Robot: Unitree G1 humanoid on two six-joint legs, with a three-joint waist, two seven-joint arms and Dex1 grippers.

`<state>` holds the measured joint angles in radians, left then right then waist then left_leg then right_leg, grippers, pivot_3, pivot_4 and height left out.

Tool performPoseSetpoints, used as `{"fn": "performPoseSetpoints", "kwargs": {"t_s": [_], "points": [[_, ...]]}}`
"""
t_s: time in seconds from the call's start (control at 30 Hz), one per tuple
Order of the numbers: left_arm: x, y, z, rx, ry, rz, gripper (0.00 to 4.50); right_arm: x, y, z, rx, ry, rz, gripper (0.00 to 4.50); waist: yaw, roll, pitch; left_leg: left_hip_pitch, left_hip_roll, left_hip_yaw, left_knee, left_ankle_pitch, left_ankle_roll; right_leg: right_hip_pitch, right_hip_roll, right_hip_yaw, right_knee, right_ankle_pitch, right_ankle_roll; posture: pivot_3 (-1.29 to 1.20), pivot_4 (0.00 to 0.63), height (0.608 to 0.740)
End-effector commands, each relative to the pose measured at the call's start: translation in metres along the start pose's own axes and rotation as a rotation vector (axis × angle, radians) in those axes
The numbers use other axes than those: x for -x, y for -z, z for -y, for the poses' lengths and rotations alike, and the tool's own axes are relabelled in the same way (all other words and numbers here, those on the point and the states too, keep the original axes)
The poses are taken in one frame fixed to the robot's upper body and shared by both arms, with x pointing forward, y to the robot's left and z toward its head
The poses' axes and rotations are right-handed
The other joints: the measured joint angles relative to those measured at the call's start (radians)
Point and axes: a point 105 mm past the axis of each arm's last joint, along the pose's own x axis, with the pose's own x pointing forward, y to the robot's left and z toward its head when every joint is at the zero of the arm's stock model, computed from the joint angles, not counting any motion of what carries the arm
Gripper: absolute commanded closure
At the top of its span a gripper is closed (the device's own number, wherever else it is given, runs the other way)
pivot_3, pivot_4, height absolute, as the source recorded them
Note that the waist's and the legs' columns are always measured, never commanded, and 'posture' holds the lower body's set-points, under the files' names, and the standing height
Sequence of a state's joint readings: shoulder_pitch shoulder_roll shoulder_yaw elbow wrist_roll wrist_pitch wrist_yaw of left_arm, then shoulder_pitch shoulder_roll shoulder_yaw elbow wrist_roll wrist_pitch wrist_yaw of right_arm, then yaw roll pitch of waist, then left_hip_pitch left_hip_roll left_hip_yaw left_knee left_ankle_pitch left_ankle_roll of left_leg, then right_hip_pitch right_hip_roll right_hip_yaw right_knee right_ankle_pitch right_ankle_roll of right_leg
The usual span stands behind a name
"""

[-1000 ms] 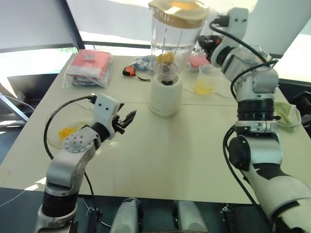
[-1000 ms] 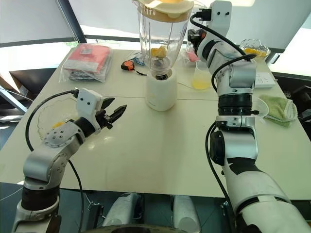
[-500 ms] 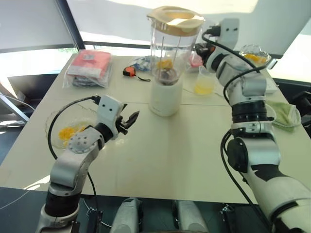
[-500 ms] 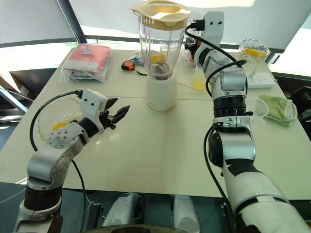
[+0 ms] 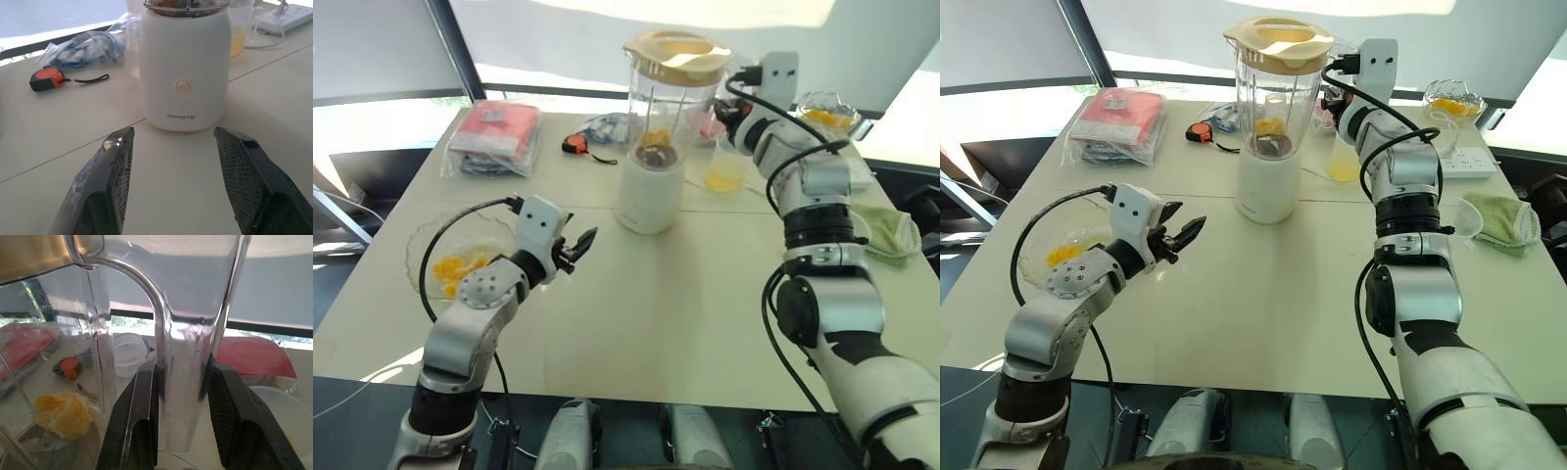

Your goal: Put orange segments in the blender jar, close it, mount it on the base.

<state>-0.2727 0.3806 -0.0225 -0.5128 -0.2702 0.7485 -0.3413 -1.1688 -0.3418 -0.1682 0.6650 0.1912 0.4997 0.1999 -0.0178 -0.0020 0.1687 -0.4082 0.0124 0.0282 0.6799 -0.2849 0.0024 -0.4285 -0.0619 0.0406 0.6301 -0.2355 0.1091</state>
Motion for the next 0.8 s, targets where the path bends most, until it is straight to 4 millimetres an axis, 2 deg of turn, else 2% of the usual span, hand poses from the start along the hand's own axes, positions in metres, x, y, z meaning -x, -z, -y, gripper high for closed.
{"fn": "performPoseSetpoints", "kwargs": {"t_s": [0.03,0.17,0.47,0.67,0.8], "points": [[0.0,-0.014,0.001,-0.034,-0.001,0.056,1.82,0.001,-0.015,0.008,0.026,0.038,0.023,3.58,0.0,0.0,0.0,0.0,0.0,0.0,0.0,0.0,0.0,0.0,0.0,0.0,0.0,0.0,0.0,0.0,0.15,0.74],[0.001,-0.013,-0.001,-0.041,-0.009,0.052,1.82,0.007,-0.012,-0.003,0.03,0.046,0.009,3.58,0.0,0.0,0.0,0.0,0.0,0.0,0.0,0.0,0.0,0.0,0.0,0.0,0.0,0.0,0.0,0.0,0.15,0.74],[-0.003,-0.015,-0.002,-0.057,0.003,0.051,1.82,0.026,-0.002,-0.009,0.036,0.187,-0.015,3.58,0.002,0.0,0.0,0.0,0.0,-0.001,0.0,0.0,0.0,0.0,-0.001,0.0,0.0,0.0,-0.001,0.0,0.15,0.74],[-0.006,-0.016,-0.002,-0.065,0.015,0.049,1.82,0.029,0.009,-0.015,0.047,0.197,-0.04,3.58,0.0,0.0,0.0,0.0,0.0,-0.001,0.0,0.0,0.0,0.0,0.0,-0.001,0.0,0.0,-0.001,0.0,0.15,0.74],[-0.007,-0.016,-0.002,-0.064,0.017,0.051,1.82,0.026,0.017,-0.026,0.076,0.12,-0.078,3.58,-0.001,0.0,0.0,0.0,0.0,-0.001,0.0,0.0,0.0,0.0,0.0,-0.001,0.0,0.0,-0.001,0.0,0.15,0.74]]}}
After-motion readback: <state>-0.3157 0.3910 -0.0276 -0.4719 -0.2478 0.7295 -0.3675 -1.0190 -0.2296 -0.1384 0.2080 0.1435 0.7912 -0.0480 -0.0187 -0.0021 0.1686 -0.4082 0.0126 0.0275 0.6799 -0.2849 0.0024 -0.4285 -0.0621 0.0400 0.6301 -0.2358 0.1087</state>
